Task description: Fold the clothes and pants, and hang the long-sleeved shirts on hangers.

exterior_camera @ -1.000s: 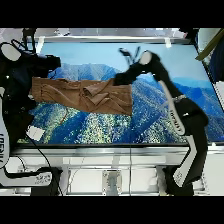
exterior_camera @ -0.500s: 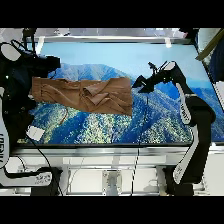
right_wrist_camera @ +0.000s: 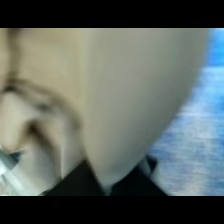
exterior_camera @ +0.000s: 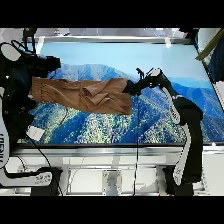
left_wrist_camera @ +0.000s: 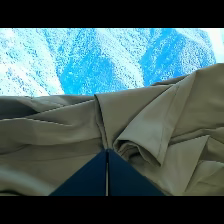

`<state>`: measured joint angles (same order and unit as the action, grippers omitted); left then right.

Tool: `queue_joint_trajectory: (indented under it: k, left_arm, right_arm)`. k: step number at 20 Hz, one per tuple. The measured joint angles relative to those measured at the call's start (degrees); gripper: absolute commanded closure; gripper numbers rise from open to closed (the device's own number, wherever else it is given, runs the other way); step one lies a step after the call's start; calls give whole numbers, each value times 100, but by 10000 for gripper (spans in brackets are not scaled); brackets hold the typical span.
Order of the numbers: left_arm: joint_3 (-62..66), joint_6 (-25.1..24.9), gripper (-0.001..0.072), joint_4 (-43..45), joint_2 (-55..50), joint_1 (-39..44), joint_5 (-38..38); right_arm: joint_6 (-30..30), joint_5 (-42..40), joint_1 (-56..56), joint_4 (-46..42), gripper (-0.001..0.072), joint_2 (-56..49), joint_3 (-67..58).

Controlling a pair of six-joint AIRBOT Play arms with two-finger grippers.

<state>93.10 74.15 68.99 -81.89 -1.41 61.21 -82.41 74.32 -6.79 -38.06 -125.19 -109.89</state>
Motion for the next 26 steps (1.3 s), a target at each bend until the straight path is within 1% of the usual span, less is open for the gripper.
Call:
queue_joint_trajectory:
  k: [4,8,10,13,16,20,23,26]
  left_arm:
    - [0,0,682,2,0,4,354]
    - [-15,0,682,9,0,273,802]
    - [-59,-4,682,0,-15,616,898]
    - [-210,-190,682,-4,-282,1394,927]
    - [-339,-284,682,-2,-931,2267,688]
    - [-391,-264,682,-9,-1805,3182,-155]
    - [-404,-37,682,-7,-2205,3512,-822]
    - [-407,92,682,-4,-2328,3493,-1071]
  right_arm:
    - [116,619,-28,260,698,221,-376]
    - [-109,1521,332,-74,699,811,-584]
    - [-304,2052,590,-363,698,1165,-621]
    - [-686,2621,981,-682,698,1637,-647]
    - [-955,2861,1185,-804,698,1921,-658]
    - [-1062,2935,1193,-817,698,2059,-658]
    - [-1062,2702,1113,-570,699,2098,-664]
    - [-1016,2173,898,-267,700,2179,-669]
